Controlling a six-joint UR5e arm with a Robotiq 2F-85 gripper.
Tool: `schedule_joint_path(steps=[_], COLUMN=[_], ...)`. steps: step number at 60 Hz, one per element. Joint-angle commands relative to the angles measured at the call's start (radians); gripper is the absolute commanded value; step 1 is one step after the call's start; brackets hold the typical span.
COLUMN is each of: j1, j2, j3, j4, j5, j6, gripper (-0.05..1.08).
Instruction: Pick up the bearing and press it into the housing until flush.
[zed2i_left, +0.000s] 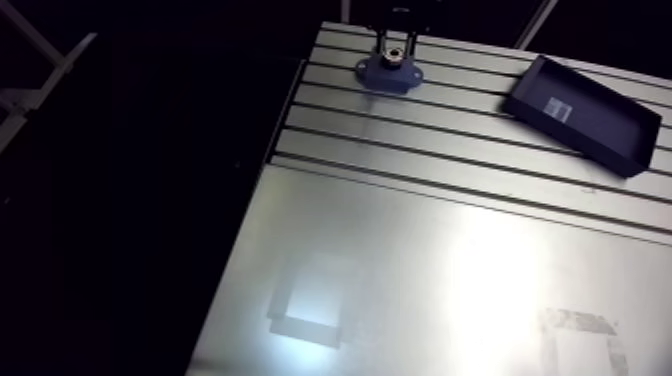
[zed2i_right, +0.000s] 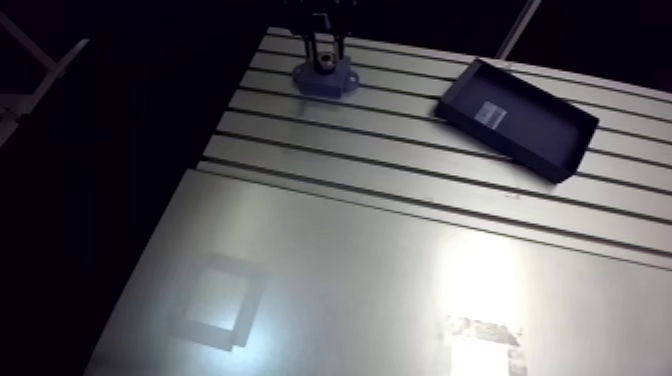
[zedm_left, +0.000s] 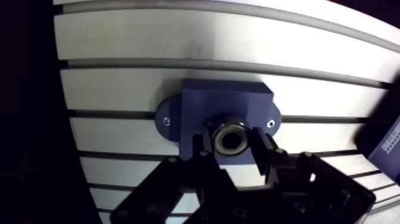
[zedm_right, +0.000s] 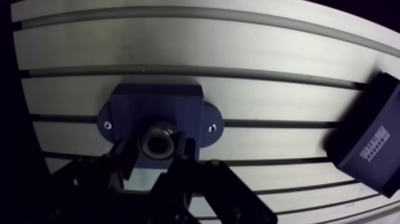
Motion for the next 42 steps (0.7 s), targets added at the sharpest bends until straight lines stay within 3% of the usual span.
schedule_joint_path(steps=[1, 42], j1=[0.002, 0.003], j2=[0.000, 0.003], j3=[0.001, 0.001], j4=[0.000, -0.001], j5=[0.000, 0.000], j6=[-0.003, -0.006], gripper=[0.73, 0.73])
